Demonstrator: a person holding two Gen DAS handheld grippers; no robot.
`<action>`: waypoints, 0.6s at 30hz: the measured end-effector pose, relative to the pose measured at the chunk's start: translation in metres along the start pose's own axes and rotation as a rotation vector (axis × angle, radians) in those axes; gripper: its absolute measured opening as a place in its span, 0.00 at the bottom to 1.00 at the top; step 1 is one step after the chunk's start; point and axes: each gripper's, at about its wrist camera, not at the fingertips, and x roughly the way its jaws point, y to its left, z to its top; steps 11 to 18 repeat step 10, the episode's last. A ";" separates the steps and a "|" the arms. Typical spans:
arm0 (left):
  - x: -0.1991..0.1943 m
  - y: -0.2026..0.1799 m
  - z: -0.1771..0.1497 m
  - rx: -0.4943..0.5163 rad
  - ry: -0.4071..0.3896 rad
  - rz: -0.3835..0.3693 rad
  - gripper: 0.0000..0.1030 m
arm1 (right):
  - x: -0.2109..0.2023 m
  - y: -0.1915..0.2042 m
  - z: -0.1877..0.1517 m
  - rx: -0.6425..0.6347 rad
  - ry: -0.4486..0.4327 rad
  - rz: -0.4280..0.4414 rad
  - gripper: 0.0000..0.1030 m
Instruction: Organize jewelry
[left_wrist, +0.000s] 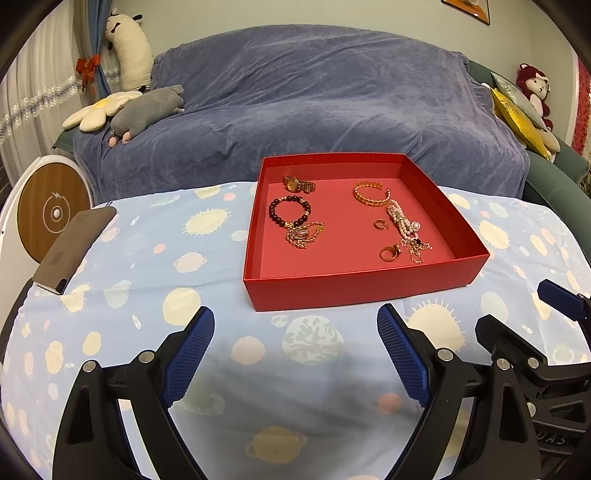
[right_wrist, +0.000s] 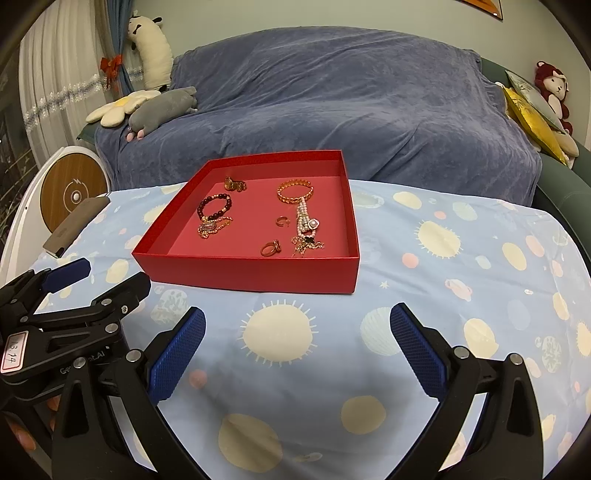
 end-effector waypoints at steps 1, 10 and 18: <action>0.000 0.000 0.000 0.000 0.002 0.002 0.85 | 0.000 0.000 0.000 -0.001 0.001 0.000 0.95; 0.002 0.000 0.000 -0.002 0.005 -0.002 0.85 | 0.001 0.001 0.000 0.001 0.001 0.000 0.95; 0.002 0.000 0.000 -0.002 0.005 -0.002 0.85 | 0.001 0.001 0.000 0.001 0.001 0.000 0.95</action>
